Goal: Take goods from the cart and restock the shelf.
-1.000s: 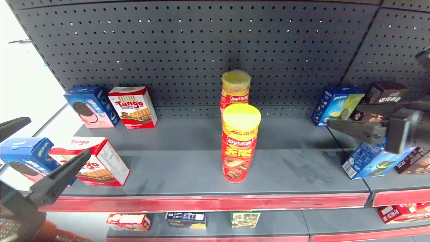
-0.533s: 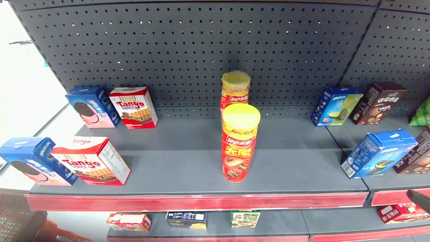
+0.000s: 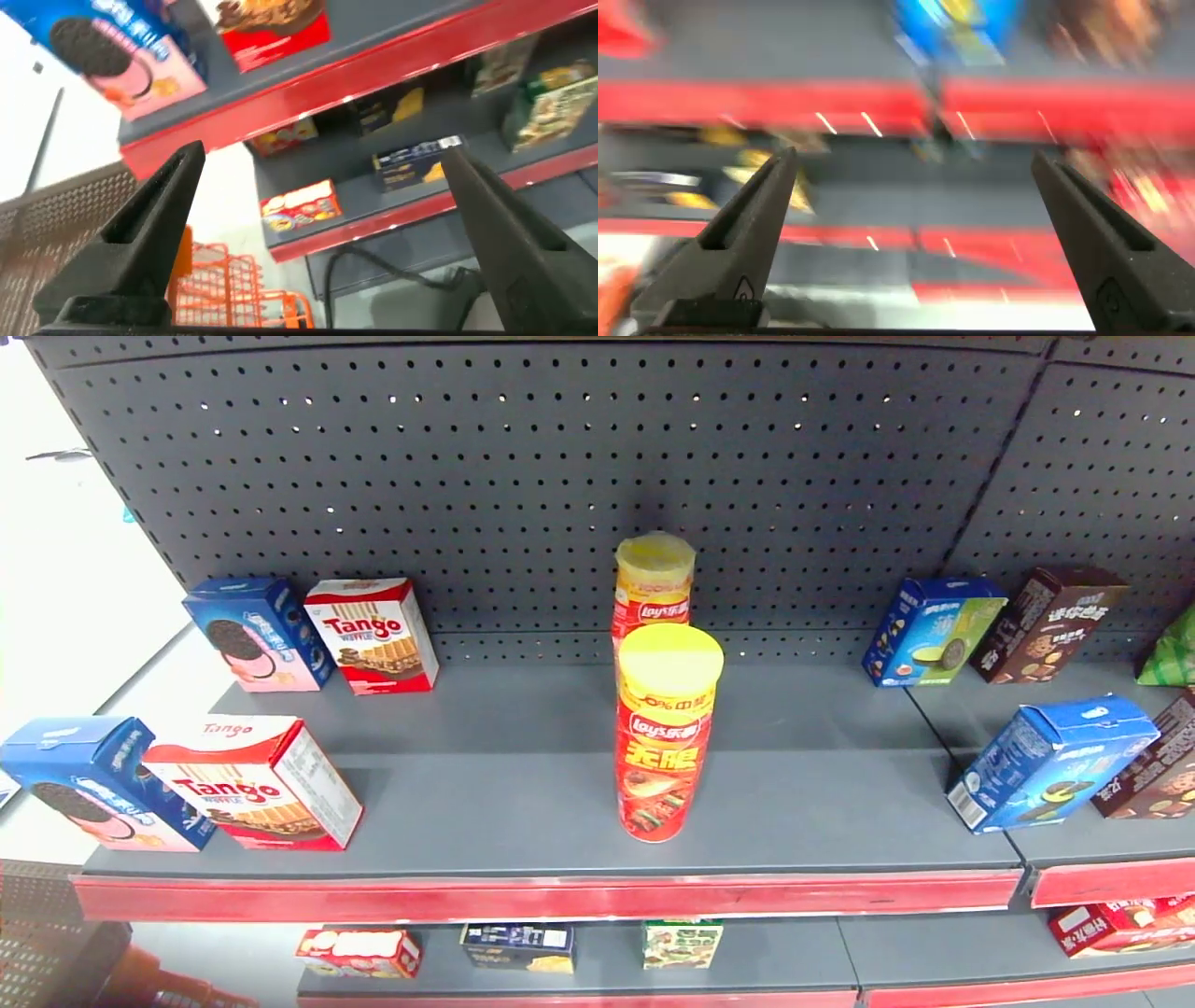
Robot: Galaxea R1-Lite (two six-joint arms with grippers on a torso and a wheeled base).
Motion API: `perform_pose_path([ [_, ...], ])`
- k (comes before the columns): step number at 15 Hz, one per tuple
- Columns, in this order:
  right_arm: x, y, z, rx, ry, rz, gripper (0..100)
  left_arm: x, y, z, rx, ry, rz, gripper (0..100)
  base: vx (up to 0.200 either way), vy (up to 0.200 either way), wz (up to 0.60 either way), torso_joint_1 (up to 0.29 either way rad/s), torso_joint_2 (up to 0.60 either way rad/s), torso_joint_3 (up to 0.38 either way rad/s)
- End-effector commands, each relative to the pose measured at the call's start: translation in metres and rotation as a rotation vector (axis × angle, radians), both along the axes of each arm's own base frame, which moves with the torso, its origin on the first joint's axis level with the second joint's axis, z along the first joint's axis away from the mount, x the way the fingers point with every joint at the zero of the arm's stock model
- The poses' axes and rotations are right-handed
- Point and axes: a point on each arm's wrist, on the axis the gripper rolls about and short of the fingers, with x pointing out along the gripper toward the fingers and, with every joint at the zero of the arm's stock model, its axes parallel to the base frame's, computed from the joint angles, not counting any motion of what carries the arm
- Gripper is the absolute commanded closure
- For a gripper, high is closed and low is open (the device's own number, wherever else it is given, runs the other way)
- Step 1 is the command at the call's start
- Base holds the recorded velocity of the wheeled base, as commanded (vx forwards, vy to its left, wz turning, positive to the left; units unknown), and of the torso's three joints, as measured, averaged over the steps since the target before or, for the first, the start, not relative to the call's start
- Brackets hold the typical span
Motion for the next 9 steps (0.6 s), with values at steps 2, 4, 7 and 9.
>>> perform_pose_path([
  [2,-0.0062,-0.0001,-0.0065,-0.011,-0.078,-0.151,0,-0.0009,-0.0017,-0.0021,-0.026,-0.005,0.075,0,0.000,0.000,0.00,0.000,0.00,0.000],
  [4,-0.0057,-0.0006,-0.0068,-0.010,-0.092,-0.170,0,-0.0009,-0.0018,-0.0021,-0.019,-0.006,0.069,0,0.000,0.000,0.00,0.000,0.00,0.000],
  [7,-0.0049,0.0038,-0.0087,-0.025,-0.077,0.033,0,-0.0010,-0.0031,-0.0021,-0.021,-0.005,0.010,0,0.000,0.000,0.00,0.000,0.00,0.000],
  [9,-0.0053,0.0034,-0.0135,-0.032,-0.023,0.015,0,-0.0010,-0.0033,-0.0021,-0.010,-0.006,0.000,0,0.000,0.000,0.00,0.000,0.00,0.000],
])
